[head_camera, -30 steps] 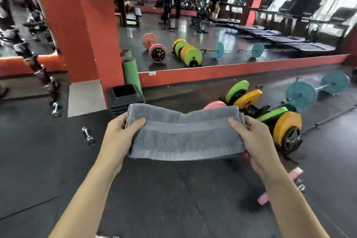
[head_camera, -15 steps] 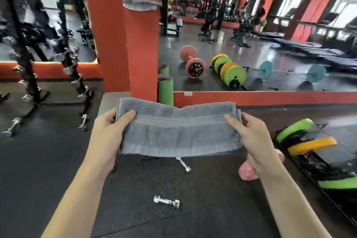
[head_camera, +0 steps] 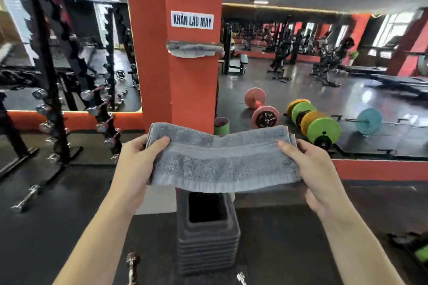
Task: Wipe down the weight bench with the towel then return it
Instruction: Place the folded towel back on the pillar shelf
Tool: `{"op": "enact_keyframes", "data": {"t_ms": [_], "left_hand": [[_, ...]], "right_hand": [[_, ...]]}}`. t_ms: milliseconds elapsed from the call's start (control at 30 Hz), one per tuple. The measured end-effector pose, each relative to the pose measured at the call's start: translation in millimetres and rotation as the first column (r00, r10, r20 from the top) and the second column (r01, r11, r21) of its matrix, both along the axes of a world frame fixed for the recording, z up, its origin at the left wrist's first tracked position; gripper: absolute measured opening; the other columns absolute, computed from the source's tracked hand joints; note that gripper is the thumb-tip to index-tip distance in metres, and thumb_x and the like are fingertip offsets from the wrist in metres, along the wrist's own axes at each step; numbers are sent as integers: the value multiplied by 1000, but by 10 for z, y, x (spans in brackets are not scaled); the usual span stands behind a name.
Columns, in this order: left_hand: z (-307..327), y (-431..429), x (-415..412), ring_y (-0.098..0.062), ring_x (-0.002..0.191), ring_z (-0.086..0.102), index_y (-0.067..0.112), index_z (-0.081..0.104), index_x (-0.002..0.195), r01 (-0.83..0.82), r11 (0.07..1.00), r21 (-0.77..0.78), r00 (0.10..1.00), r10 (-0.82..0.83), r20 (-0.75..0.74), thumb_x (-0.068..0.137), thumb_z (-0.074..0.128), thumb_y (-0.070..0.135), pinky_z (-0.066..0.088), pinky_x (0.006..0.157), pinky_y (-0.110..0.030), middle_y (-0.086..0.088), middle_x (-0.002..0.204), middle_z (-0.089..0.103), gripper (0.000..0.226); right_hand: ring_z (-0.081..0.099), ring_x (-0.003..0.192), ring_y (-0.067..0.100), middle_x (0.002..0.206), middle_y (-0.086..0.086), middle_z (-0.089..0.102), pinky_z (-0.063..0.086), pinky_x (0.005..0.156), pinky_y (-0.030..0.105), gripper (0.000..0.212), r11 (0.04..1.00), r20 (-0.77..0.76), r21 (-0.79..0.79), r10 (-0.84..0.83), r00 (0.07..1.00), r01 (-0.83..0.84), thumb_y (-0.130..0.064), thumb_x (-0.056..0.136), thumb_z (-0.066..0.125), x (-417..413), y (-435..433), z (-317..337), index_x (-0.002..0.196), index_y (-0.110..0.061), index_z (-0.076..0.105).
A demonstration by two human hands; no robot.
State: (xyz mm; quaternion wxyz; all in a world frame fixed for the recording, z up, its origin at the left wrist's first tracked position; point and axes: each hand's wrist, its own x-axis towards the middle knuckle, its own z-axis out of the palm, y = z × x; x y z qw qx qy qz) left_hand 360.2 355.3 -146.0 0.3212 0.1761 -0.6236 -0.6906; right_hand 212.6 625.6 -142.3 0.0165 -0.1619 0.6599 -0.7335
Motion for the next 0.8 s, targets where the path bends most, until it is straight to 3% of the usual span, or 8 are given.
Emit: {"op": "enact_keyframes", "data": {"t_ms": [133,300,433,533,567,700,800], "left_hand": [[274,-405,-869,-23,80,76,18,83,86,-52,998,17,997,53,-51,93,70,16,59,88,-47,-11,92,81,15],[601,-1148,-1907,-18,65,76,11,81,76,-90,994,69,989,98,-109,93,68,7,63,58,-28,-11,80,80,23],[830,-1958,-2693,-16,59,75,6,75,84,-76,995,71,985,86,-152,93,67,7,62,55,-26,-8,73,79,12],[1079,-2579,-3253,-14,57,74,6,72,87,-25,999,44,987,32,-156,94,66,6,59,50,-23,-5,68,78,9],[1181,-2758,-3433,-13,57,75,6,71,88,-9,999,33,989,14,-147,94,66,6,59,50,-23,-4,68,78,7],[1675,-3334,-4149,-10,45,67,8,67,82,-9,999,-48,994,4,-113,94,65,4,53,41,-18,3,53,71,13],[2007,-3654,-4631,-12,40,62,8,63,77,-32,997,-76,997,26,-75,92,67,4,52,40,-22,0,51,66,17]], "right_hand": [[78,75,14,84,3,82,59,57,23,8,996,-8,-36,76,997,-77,-14,93,71,-964,-514,356,92,-10,78],[78,71,14,82,3,81,58,53,24,14,992,-33,-63,108,994,-110,-13,93,70,-2027,-1290,660,83,-11,81],[79,76,18,87,7,82,63,61,31,18,994,-51,-59,90,995,-93,-18,91,72,-2773,-2032,786,78,-21,84],[79,83,22,92,8,82,59,81,40,13,997,-48,-71,34,998,-38,-20,89,74,-3277,-2556,936,80,-19,84],[79,81,24,90,10,82,58,81,42,14,997,-37,-72,19,999,-21,-19,89,75,-3444,-2723,1017,78,-17,84],[77,65,23,79,12,81,62,73,40,10,999,-52,-50,-12,999,9,-10,89,75,-4128,-3330,1435,82,-4,79],[72,49,17,62,6,76,59,49,31,8,999,-80,-31,-40,996,38,-7,87,76,-4633,-3671,1750,80,-4,75]]}}
